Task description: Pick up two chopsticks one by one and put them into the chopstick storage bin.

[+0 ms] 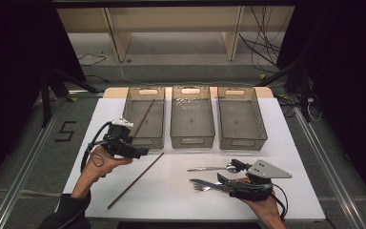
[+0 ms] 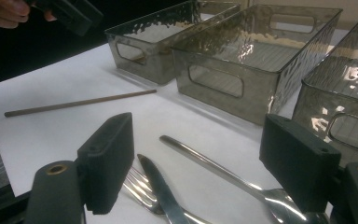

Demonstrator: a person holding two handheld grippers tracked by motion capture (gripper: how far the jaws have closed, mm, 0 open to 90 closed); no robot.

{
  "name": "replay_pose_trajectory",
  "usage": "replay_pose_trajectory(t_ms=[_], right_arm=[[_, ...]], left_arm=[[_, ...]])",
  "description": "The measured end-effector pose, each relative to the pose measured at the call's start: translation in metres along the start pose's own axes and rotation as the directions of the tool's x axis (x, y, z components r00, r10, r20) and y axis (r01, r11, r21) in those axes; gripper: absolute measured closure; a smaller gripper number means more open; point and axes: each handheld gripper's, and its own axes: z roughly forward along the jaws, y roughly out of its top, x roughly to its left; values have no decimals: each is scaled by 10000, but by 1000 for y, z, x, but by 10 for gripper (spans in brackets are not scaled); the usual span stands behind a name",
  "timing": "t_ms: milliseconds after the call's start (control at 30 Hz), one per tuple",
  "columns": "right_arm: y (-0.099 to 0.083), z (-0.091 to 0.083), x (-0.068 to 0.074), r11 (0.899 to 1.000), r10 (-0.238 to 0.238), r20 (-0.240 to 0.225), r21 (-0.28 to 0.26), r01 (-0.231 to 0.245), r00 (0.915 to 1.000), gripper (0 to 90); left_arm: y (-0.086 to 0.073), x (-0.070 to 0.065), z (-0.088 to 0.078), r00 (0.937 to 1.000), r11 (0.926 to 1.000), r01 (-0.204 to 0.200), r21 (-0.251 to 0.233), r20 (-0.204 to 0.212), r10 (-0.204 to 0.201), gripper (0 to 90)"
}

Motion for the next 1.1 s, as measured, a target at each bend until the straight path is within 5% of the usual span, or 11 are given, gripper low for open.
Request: replay_pose_trajectory(t_ms=[167,367,500,667,900,1033,1100], right_arm=[[0,-1,0,10000,-8,31,-23,8,10000,268],[0,-1,0,10000,-10,36,-32,10,10000,268],[0,0,0,10000,-32,-4,-15,32,10000,268],[0,-1,0,10000,-27,4,-22,27,10000,268],[0,-1,0,10000,-28,8,-14,28,10000,268],[0,-1,0,10000,-54,-1,-11,54,10000,268],[0,-1,0,10000,-57,-3,-10,57,10000,267]], left_arm=[[-10,-7,0,9991,9977,-287,614,-304,306,181],[-25,-8,12,9981,9861,-311,1635,-475,394,182],[-34,-11,19,9991,9727,-287,2302,-250,354,203],[-45,-17,26,9980,9413,-520,3337,-169,611,265],[-52,-19,28,9975,9212,-642,3837,-35,709,434],[-57,-18,33,9965,8953,-772,4386,50,834,520],[-59,-18,34,9972,8937,-684,4434,38,744,562]])
